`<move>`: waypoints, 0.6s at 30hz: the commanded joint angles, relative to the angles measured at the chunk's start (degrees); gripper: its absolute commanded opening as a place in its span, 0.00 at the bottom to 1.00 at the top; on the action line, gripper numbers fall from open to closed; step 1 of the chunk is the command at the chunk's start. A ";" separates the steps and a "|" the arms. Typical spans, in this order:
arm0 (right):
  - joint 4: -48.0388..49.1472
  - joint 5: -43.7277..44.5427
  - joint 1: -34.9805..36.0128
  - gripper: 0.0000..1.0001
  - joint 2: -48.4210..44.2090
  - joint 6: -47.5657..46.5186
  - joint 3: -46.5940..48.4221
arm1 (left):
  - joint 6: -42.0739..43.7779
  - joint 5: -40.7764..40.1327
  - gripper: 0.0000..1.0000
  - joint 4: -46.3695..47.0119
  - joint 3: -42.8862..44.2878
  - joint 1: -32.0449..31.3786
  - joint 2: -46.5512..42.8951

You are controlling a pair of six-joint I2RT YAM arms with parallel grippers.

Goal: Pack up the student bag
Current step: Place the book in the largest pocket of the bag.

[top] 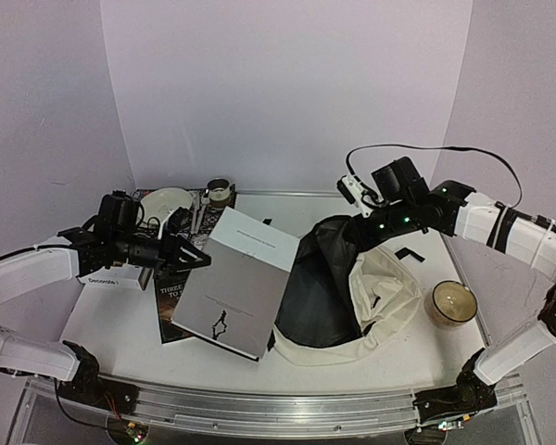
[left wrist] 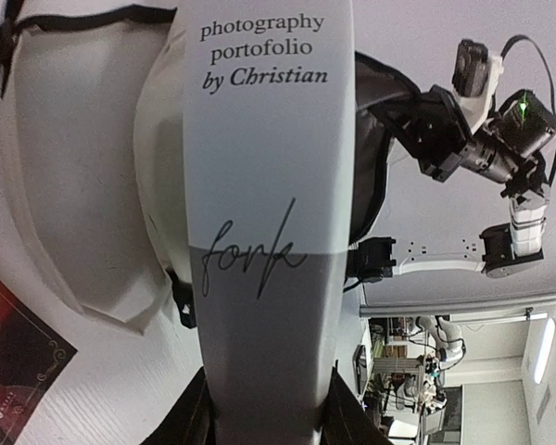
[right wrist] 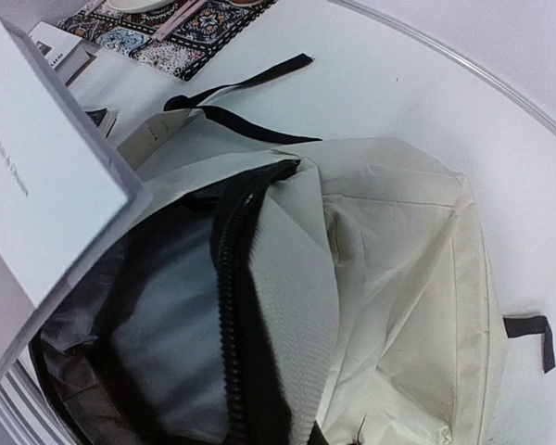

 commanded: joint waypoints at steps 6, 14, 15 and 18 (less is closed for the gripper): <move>1.52 -2.82 -0.11 0.00 2.36 -3.43 5.94 | -0.55 -3.21 0.33 1.89 3.13 -10.36 3.92; 1.61 -8.63 -0.11 0.00 1.77 -3.27 5.62 | 2.47 -1.62 0.34 1.63 10.74 -12.96 14.43; 1.61 -9.45 -0.09 0.00 1.44 -3.27 5.40 | 3.06 -1.23 0.34 1.28 11.96 -12.96 15.93; 1.61 -12.36 0.03 0.00 0.57 -3.17 4.98 | 4.45 -0.11 0.33 0.45 15.19 -13.00 20.09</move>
